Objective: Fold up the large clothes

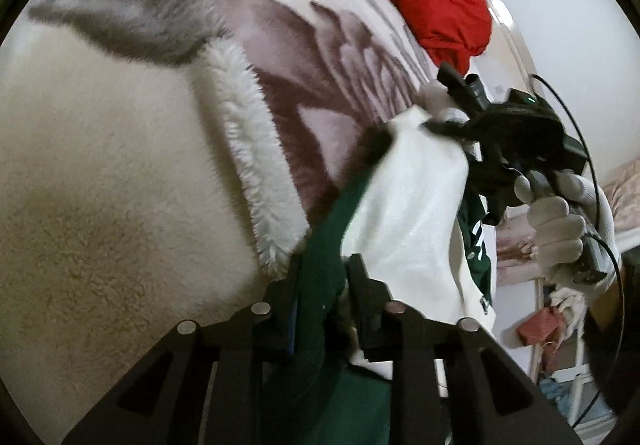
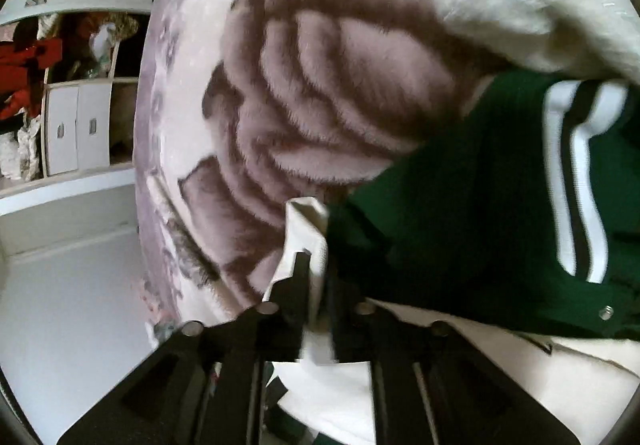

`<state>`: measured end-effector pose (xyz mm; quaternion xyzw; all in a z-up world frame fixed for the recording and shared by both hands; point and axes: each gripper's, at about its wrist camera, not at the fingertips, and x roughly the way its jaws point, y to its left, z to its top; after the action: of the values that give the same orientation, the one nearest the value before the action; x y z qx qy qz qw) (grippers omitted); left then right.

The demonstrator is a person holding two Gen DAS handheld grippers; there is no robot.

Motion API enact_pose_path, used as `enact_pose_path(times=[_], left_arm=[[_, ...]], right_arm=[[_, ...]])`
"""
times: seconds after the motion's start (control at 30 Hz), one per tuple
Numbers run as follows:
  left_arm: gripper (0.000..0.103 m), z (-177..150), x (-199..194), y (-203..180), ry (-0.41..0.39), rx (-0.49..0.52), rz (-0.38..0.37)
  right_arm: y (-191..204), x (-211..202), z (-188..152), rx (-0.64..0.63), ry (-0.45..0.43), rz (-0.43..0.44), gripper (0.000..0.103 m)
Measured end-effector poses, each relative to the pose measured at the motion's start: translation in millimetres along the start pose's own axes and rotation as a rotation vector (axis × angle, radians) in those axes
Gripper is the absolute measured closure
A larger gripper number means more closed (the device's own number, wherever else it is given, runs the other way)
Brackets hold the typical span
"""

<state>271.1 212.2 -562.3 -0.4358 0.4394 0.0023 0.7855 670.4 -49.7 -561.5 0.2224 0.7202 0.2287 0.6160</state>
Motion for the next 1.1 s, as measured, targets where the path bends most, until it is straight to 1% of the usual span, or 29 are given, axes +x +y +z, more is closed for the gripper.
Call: enact_pose_path(times=[0.03,0.07,0.13,0.17,0.23,0.3,0.4,0.43,0.47,0.5,0.53,0.57,0.6,0.63,0.67,0.7,0.73,0.77,0.8,0.83,0.87,0.93,0.97,1.03,1.07,1.1], left_arm=[[0.075,2.8,-2.6,-1.6,0.024,-0.013,0.009],[0.066,4.6,-7.0,-3.9,0.04,-0.021,0.038],[0.054,9.8,-18.4,-9.9,0.041,-0.023,0.063],[0.049,14.6,-28.3,-19.4,0.023,0.003,0.081],[0.047,22.0,-38.3,-37.2,-0.007,0.068,0.108],[0.047,32.5,-37.6,-63.7,-0.015,0.15,0.141],[0.047,42.2,-14.9,-106.3,-0.017,0.259,0.136],[0.047,45.4,-0.4,-118.3,0.004,0.293,0.137],[0.047,46.8,17.9,-128.4,0.036,0.335,0.153],[0.047,51.3,33.7,-133.0,0.053,0.357,0.187],[0.047,54.4,55.7,-135.1,0.071,0.373,0.231],[0.047,57.1,69.5,-132.3,0.082,0.38,0.263],[0.044,62.0,86.6,-127.4,0.083,0.394,0.324],[0.042,66.6,97.4,-121.0,0.077,0.406,0.366],[0.035,71.0,103.2,-115.1,0.069,0.407,0.38],[0.025,76.4,105.6,-109.0,0.066,0.391,0.37],[0.023,81.9,107.3,-103.4,0.076,0.362,0.357],[0.023,86.3,108.2,-98.4,0.094,0.329,0.335],[0.023,86.9,107.6,-95.6,0.099,0.316,0.325],[0.023,84.5,104.7,-94.4,0.097,0.317,0.323],[0.022,82.3,101.9,-95.8,0.09,0.326,0.328],[0.023,78.2,97.6,-100.4,0.096,0.324,0.345],[0.023,77.1,94.8,-102.7,0.099,0.317,0.354],[0.023,72.2,83.9,-114.6,0.075,0.32,0.379],[0.022,68.3,78.7,-120.1,0.063,0.331,0.396],[0.022,66.1,74.9,-126.4,0.05,0.347,0.413]], right_arm=[[-0.1,-10.6,-1.1,0.005,-0.016,0.023,0.056],[-1.0,-21.6,-3.8,0.006,-0.043,0.024,0.044],[-7.9,-55.2,-15.2,0.002,-0.121,0.019,0.044],[-17.2,-81.6,-27.8,0.002,-0.175,0.021,0.044],[-38.0,-111.7,-49.1,0.035,-0.237,0.022,0.043],[-74.6,-143.4,-85.0,0.114,-0.306,-0.003,0.043],[-133.9,-169.0,-145.6,0.263,-0.363,-0.059,0.043],[-153.0,-173.7,-166.8,0.32,-0.376,-0.062,0.043],[-173.6,-176.8,-190.4,0.383,-0.388,-0.055,0.043],[-188.7,-177.0,-207.6,0.422,-0.395,-0.043,0.043],[-202.9,-178.5,-225.0,0.459,-0.404,-0.038,0.043],[-217.8,-179.7,-243.0,0.497,-0.413,-0.046,0.043],[-228.3,-178.7,-254.8,0.522,-0.416,-0.054,0.043],[-241.7,-180.9,-266.1,0.549,-0.421,-0.055,0.043],[-252.6,-182.5,-276.2,0.576,-0.434,-0.059,0.043],[-266.1,-190.2,-289.3,0.612,-0.464,-0.07,0.043],[-275.6,-196.0,-298.5,0.635,-0.5,-0.073,0.043],[-283.8,-205.5,-306.7,0.656,-0.542,-0.078,0.043],[-288.8,-210.6,-312.1,0.667,-0.571,-0.082,0.043],[-297.7,-221.1,-319.4,0.682,-0.621,-0.081,0.042],[-303.0,-224.0,-321.0,0.686,-0.64,-0.076,0.035],[-315.4,-226.4,-317.7,0.688,-0.649,-0.066,0.033],[-322.3,-220.7,-309.9,0.678,-0.632,-0.051,0.032],[-331.6,-202.9,-290.5,0.651,-0.562,-0.022,0.032],[-332.9,-188.1,-276.5,0.638,-0.507,-0.017,0.032],[-330.1,-177.7,-266.9,0.631,-0.464,-0.032,0.033]])
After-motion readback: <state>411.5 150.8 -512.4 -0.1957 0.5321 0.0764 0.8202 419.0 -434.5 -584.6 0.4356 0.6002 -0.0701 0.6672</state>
